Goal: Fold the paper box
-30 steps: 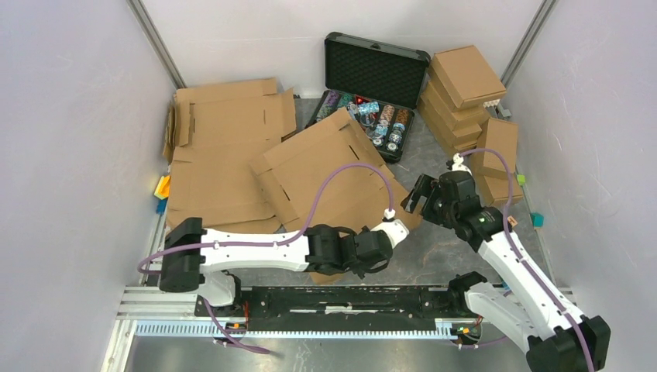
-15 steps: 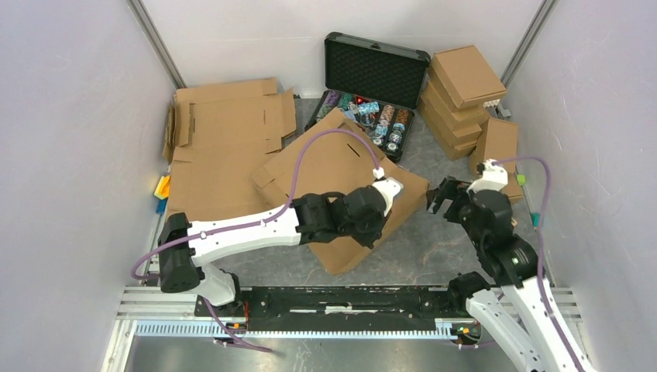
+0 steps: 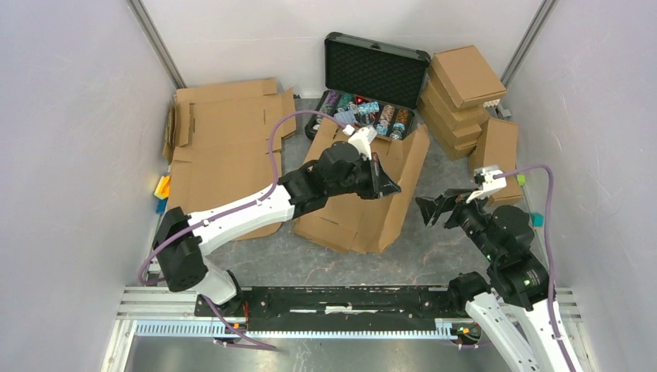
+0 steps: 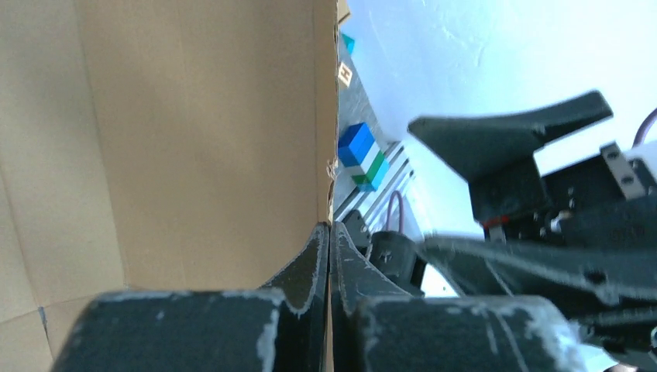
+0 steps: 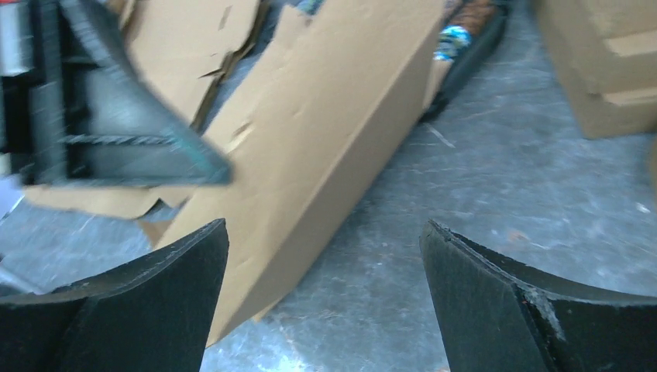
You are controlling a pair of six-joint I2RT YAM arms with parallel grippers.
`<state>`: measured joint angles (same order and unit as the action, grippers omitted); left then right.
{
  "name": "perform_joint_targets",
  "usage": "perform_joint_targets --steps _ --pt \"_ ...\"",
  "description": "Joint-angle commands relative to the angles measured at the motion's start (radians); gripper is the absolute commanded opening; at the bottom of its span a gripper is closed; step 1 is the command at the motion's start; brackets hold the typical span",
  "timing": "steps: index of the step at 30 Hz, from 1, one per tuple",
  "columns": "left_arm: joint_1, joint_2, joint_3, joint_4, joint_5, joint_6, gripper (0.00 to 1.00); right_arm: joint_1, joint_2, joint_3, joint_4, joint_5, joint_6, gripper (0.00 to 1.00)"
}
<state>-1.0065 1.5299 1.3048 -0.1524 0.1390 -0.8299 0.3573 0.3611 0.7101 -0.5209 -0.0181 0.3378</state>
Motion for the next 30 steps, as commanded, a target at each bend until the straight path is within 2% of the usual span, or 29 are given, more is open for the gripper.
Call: perform_joint_targets --steps 1,6,16,21,27,30 --pt "0.052 -0.014 -0.109 0.304 0.015 -0.231 0.03 -0.001 0.024 -0.021 0.084 -0.277 -0.036 0.98" --pt "0.095 -0.02 -0.23 0.466 -0.059 -0.34 0.05 -0.002 0.042 -0.091 0.162 -0.445 -0.016 0.98" --pt "0.124 0.022 -0.219 0.488 -0.102 -0.351 0.09 0.0 0.14 -0.13 0.186 -0.439 0.01 0.98" --pt "0.123 0.056 -0.199 0.493 -0.136 -0.365 0.11 0.002 0.157 -0.16 0.26 -0.46 0.052 0.98" --pt "0.123 0.074 -0.2 0.518 -0.187 -0.387 0.16 0.031 0.238 -0.109 0.209 -0.345 0.011 0.98" --pt "0.123 0.075 -0.198 0.522 -0.197 -0.384 0.19 0.084 0.302 -0.097 0.197 -0.278 0.001 0.98"
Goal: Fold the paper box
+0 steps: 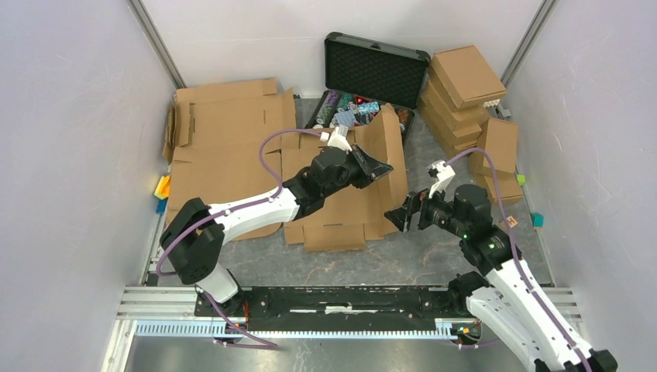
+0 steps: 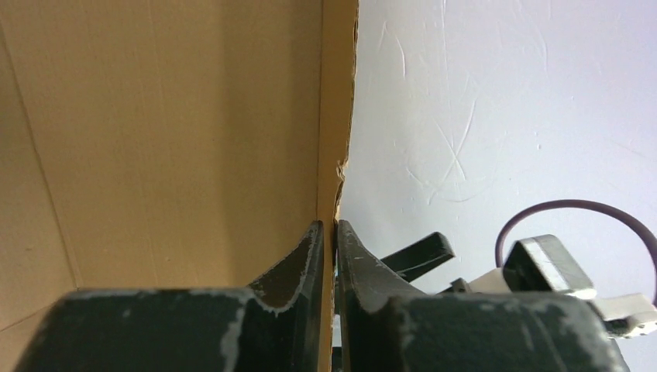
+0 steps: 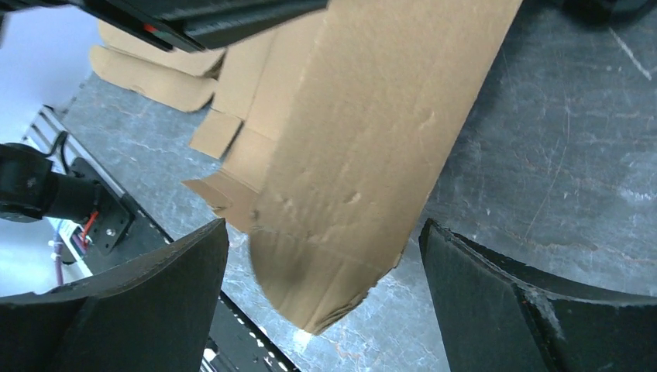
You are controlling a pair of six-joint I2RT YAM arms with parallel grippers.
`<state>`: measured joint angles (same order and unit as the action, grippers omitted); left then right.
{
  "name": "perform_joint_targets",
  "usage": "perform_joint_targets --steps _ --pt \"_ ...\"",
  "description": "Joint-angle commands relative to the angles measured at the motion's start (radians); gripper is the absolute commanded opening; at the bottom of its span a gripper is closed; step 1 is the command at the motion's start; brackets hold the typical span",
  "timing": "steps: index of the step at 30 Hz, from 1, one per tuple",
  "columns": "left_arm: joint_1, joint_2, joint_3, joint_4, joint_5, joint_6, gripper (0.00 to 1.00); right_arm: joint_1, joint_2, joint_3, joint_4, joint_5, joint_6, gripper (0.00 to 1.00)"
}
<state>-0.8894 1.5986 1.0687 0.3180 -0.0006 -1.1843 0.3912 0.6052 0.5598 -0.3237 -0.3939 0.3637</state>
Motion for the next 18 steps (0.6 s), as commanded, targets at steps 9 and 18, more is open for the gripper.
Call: perform_joint_targets --steps 9,18 --pt "0.027 -0.051 0.053 -0.012 -0.027 0.061 0.67 0.16 0.141 0.103 0.014 0.361 -0.068 0.98" --pt "0.239 -0.23 -0.023 -0.311 0.165 0.3 0.74 0.16 0.105 0.089 0.041 0.451 -0.081 0.83"
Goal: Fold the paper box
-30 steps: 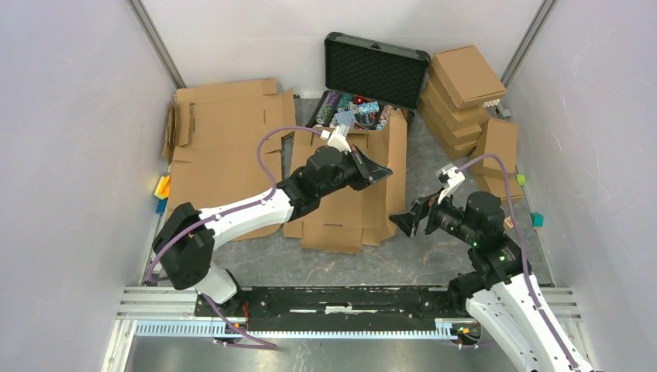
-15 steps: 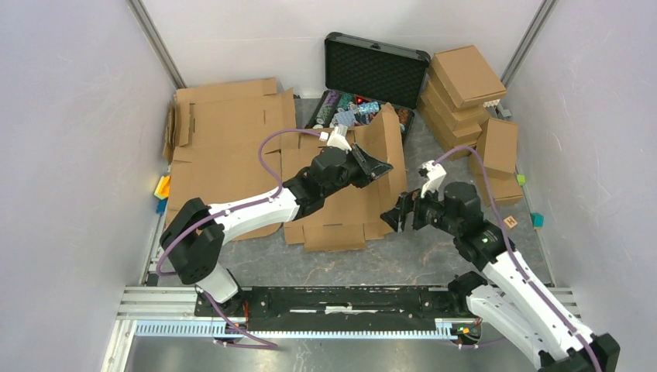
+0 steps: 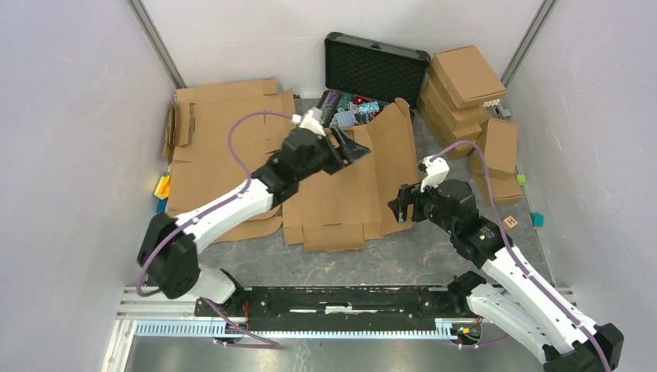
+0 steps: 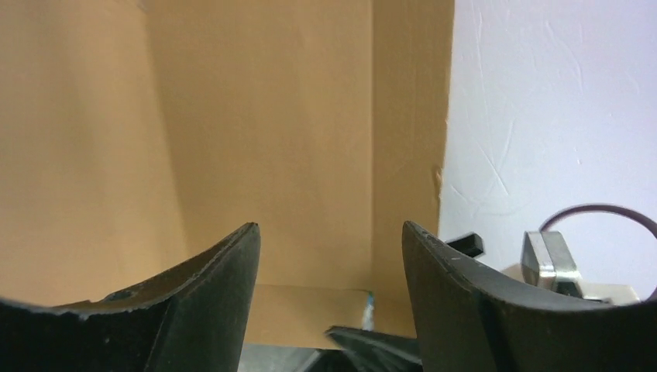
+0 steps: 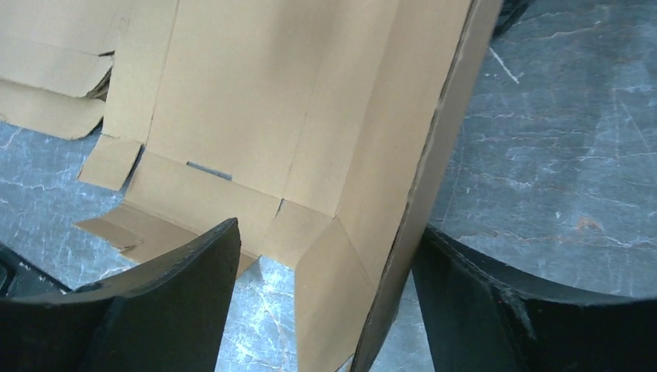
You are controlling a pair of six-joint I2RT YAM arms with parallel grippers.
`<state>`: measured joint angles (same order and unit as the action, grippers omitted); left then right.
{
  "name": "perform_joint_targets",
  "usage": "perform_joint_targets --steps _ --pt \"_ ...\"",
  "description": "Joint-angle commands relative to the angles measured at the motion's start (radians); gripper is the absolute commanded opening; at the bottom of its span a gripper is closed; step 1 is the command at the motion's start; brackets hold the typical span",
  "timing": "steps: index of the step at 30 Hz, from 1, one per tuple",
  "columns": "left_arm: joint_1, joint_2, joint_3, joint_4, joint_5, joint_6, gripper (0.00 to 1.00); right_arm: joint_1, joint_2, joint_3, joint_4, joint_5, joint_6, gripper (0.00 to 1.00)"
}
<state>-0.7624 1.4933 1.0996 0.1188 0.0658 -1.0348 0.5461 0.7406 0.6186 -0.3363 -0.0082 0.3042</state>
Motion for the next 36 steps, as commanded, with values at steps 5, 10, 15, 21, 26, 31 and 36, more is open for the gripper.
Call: perform_joint_targets --steps 5,10,15,21,26,31,36 --pt "0.254 -0.26 -0.163 -0.318 0.024 0.321 0.78 0.005 -0.036 0.03 0.056 0.085 -0.029 0.66" --pt "0.294 -0.332 -0.239 -0.423 -0.123 0.407 0.89 0.005 -0.05 0.012 0.055 0.123 -0.024 0.56" --pt "0.341 -0.302 -0.316 -0.374 -0.129 0.401 0.91 0.004 -0.094 -0.03 0.036 0.225 -0.007 0.53" --pt "0.421 -0.253 -0.367 -0.296 -0.109 0.42 0.91 0.005 -0.102 -0.074 0.012 0.293 -0.008 0.5" --pt "0.457 -0.202 -0.368 -0.231 -0.07 0.454 0.89 0.005 -0.102 -0.113 0.02 0.365 -0.015 0.48" --pt "0.51 -0.132 -0.354 -0.201 0.002 0.461 0.86 0.005 -0.098 -0.129 0.03 0.399 -0.022 0.48" --pt "0.536 -0.022 -0.332 -0.14 0.161 0.46 0.77 0.005 -0.087 -0.131 0.028 0.414 -0.027 0.48"
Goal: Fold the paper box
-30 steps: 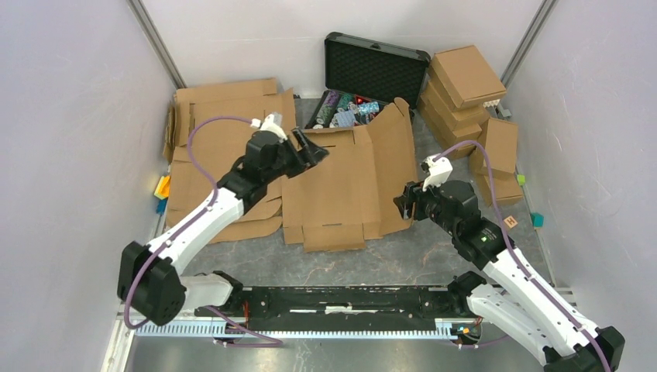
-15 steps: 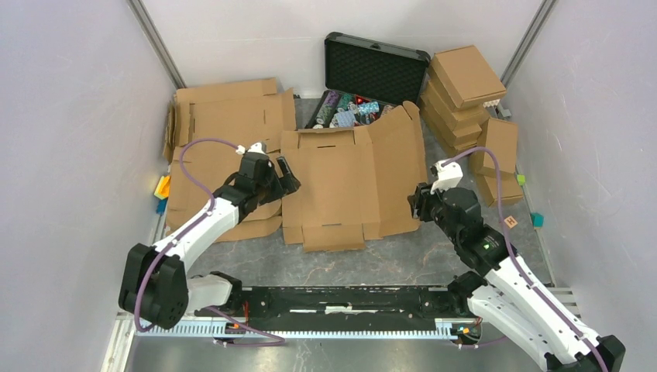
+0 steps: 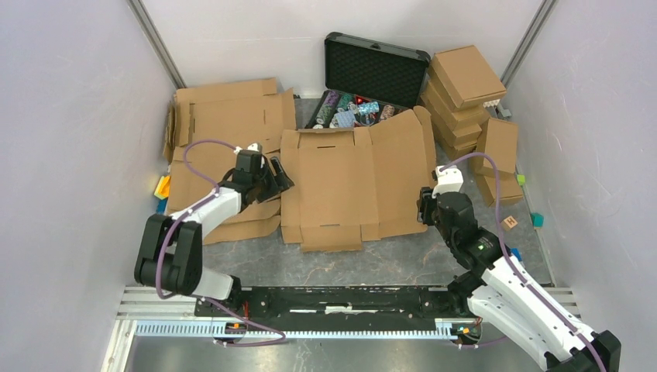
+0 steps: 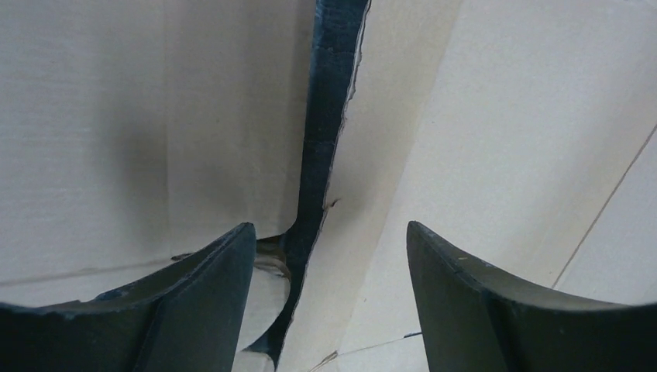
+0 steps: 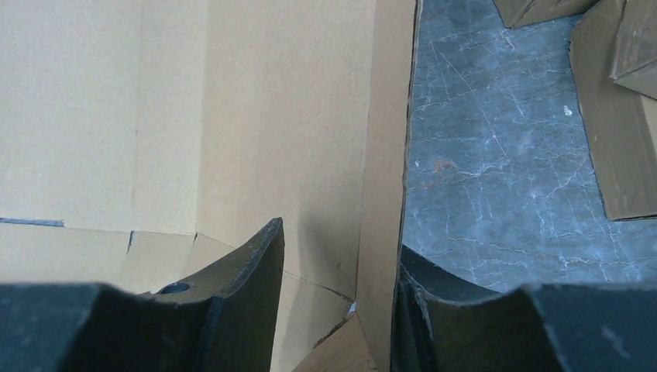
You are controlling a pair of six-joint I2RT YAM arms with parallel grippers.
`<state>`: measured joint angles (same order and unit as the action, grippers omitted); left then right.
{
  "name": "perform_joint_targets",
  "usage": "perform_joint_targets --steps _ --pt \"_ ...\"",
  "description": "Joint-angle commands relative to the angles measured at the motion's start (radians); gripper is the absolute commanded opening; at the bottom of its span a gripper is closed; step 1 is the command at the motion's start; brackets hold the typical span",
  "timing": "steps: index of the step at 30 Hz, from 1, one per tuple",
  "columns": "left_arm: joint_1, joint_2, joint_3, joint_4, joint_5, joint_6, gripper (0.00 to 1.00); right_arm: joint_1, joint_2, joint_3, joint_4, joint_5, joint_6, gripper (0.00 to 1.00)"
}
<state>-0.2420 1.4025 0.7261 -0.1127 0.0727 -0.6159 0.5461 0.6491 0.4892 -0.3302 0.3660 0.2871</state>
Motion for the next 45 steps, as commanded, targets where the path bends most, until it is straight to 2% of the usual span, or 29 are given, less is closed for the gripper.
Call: perform_joint_targets --steps 1,3,5,8,12,15,17,18,21,22,24,28,32,34,35,38,40,43,45 --pt "0.017 0.083 0.045 0.101 0.19 0.043 0.72 0.005 0.005 -0.001 0.02 0.043 -0.01 0.48" --pt "0.017 0.098 0.043 0.136 0.245 0.041 0.63 0.005 0.003 0.0 0.017 0.049 -0.012 0.48" --pt "0.017 0.087 0.027 0.166 0.277 0.036 0.49 0.005 -0.001 0.002 0.016 0.048 -0.013 0.48" --pt "0.016 0.036 -0.001 0.185 0.279 0.036 0.23 0.005 -0.01 0.005 0.009 0.028 -0.016 0.48" --pt "0.013 -0.061 -0.047 0.195 0.279 0.01 0.11 0.004 -0.013 0.009 -0.002 -0.002 -0.01 0.48" --pt "0.013 -0.151 -0.09 0.178 0.267 -0.01 0.1 0.005 -0.017 0.012 -0.009 -0.01 -0.004 0.49" --pt "0.012 -0.22 -0.123 0.133 0.234 -0.02 0.1 0.004 -0.019 0.011 -0.018 -0.011 -0.003 0.54" --pt "0.013 -0.257 -0.129 0.066 0.189 -0.018 0.1 0.005 -0.018 0.014 -0.027 -0.015 -0.003 0.6" --pt "0.013 -0.361 -0.148 -0.06 0.066 0.005 0.1 0.005 -0.021 0.023 -0.056 -0.016 0.001 0.88" --pt "0.013 -0.397 -0.161 -0.084 0.034 0.008 0.1 0.005 -0.024 0.025 -0.063 -0.012 0.004 0.93" --pt "0.013 -0.445 -0.186 -0.104 -0.006 0.015 0.11 0.005 -0.033 0.03 -0.069 -0.011 0.006 0.98" --pt "0.013 -0.449 -0.205 -0.111 -0.017 0.032 0.11 0.005 -0.032 0.067 -0.075 -0.047 0.002 0.98" --pt "0.013 -0.414 -0.21 -0.103 -0.005 0.05 0.12 0.005 0.02 0.124 -0.072 -0.181 -0.025 0.98" --pt "0.013 -0.407 -0.212 -0.102 -0.004 0.055 0.15 0.005 0.054 0.135 -0.062 -0.227 -0.035 0.98" --pt "0.013 -0.405 -0.212 -0.1 -0.003 0.056 0.21 0.005 0.071 0.137 -0.053 -0.253 -0.04 0.98" --pt "0.013 -0.398 -0.214 -0.087 0.002 0.052 0.26 0.005 0.146 0.137 -0.02 -0.314 -0.044 0.98" --pt "0.013 -0.381 -0.209 -0.081 0.006 0.055 0.29 0.004 0.185 0.134 -0.004 -0.3 -0.041 0.98" --pt "0.013 -0.348 -0.2 -0.079 0.014 0.064 0.31 0.003 0.21 0.135 -0.001 -0.161 -0.029 0.98" --pt "0.013 -0.332 -0.199 -0.074 0.011 0.068 0.36 -0.005 0.213 0.129 0.012 -0.11 -0.027 0.98"
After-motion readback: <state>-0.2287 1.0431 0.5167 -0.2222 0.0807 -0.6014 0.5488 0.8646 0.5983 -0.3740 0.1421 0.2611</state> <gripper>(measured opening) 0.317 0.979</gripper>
